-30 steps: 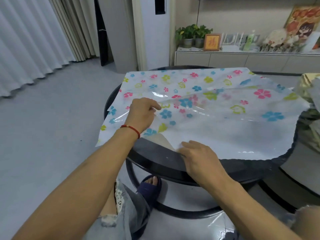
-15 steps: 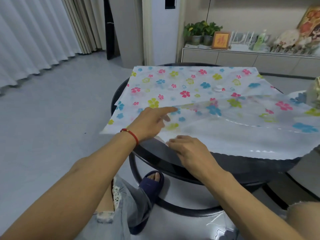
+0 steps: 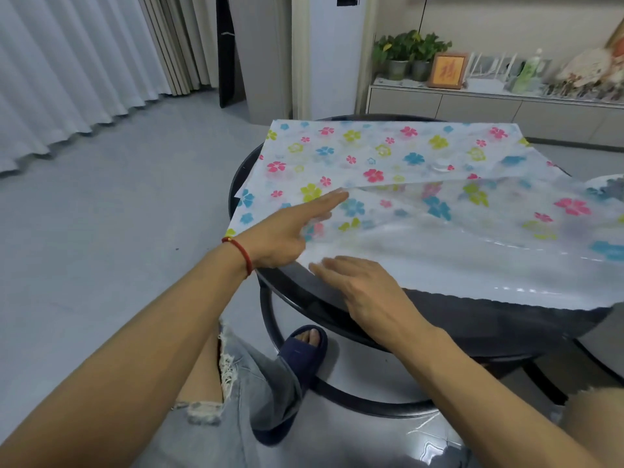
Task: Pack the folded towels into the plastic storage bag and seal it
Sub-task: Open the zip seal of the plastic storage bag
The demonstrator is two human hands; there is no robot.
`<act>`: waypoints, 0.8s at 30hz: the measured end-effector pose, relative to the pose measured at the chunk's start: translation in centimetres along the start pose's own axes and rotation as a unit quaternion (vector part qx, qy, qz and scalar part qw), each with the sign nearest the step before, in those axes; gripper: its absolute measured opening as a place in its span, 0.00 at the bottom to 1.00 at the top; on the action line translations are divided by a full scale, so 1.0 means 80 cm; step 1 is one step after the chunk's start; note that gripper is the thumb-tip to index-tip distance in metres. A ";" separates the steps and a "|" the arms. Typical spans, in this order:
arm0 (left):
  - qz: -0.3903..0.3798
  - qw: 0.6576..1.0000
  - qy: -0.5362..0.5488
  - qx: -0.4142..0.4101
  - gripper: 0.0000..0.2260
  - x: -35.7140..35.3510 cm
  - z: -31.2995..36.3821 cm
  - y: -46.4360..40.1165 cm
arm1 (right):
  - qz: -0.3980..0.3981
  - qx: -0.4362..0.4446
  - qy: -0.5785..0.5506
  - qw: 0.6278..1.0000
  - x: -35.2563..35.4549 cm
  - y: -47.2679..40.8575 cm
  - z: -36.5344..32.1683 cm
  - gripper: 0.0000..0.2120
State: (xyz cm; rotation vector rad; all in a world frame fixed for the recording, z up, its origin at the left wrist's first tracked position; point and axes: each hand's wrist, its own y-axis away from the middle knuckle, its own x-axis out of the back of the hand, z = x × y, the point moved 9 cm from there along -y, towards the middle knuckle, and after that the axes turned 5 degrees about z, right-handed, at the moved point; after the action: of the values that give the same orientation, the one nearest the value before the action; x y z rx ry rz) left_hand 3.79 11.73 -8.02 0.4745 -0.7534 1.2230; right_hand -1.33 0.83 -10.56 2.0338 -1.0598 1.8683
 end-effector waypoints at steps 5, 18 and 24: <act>0.090 0.993 0.076 0.027 0.47 0.042 -0.023 -0.018 | -0.011 0.024 -0.015 1.000 -0.004 0.010 -0.008 0.22; 0.272 0.956 -0.104 0.038 0.41 0.152 -0.033 -0.053 | -0.060 -0.055 -0.105 0.991 0.008 0.068 0.021 0.15; 0.159 0.963 -0.216 -0.008 0.30 0.109 0.029 -0.067 | -0.042 -0.339 0.044 0.939 0.031 0.103 0.132 0.30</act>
State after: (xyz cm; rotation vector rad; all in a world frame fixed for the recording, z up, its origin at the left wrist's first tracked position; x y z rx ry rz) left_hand 9.65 14.34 0.31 0.6348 -1.2475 1.4281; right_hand 1.95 -12.19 -12.96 1.5443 -1.3282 1.2791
